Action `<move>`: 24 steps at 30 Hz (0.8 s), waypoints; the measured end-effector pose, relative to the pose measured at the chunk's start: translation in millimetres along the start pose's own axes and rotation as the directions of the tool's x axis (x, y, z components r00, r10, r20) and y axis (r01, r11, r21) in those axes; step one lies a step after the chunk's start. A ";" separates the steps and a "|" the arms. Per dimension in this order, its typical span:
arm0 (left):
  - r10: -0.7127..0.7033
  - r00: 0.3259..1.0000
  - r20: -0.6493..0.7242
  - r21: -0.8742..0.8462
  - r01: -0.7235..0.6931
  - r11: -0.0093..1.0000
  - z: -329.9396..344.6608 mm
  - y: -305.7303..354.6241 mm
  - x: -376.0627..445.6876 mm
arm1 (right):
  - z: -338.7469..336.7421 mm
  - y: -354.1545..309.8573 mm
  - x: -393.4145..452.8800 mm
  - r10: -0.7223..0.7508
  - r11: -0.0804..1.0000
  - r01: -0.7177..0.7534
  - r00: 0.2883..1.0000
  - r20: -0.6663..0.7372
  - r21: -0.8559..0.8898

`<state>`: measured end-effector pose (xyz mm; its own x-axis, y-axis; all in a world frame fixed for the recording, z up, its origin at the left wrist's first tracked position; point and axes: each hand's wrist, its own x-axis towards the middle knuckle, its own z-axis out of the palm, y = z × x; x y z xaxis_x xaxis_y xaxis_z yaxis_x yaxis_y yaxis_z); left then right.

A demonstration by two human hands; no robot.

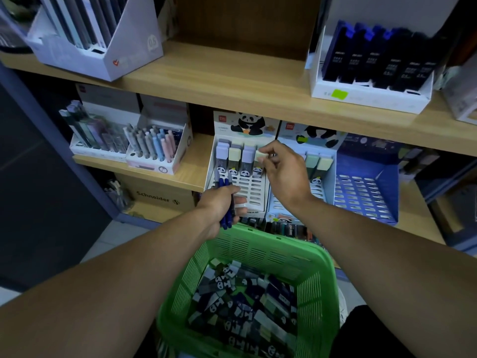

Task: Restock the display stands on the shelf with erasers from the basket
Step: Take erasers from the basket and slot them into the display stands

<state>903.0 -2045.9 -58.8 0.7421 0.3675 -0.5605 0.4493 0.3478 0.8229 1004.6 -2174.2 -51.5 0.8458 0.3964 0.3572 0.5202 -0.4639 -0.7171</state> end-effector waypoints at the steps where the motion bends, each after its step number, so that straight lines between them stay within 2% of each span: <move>1: 0.000 1.000 -0.001 0.001 0.000 1.000 0.4 0.0 0.1 | -0.1 0.7 0.7 -0.006 1.000 0.006 1.000 0.004 -0.009; 11: -0.001 1.000 -0.001 0.005 0.001 1.000 0.7 0.0 0.2 | -8.4 10.1 7.6 -0.050 0.998 0.052 0.998 0.046 -0.042; 19: 0.020 0.998 0.053 0.009 -0.020 1.000 5.8 1.6 -4.3 | -12.3 13.7 11.4 -0.029 0.991 0.029 1.000 -0.003 -0.132; 24: 0.018 0.997 0.076 -0.024 -0.016 1.000 10.4 1.2 -5.5 | -9.2 7.6 12.7 -0.002 0.992 -0.003 0.999 -0.040 -0.123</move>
<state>904.6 -2056.5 -53.8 0.7858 0.3069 -0.5370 0.4252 0.3626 0.8293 1020.4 -2180.0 -47.0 0.8487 0.3651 0.3827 0.5286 -0.5591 -0.6388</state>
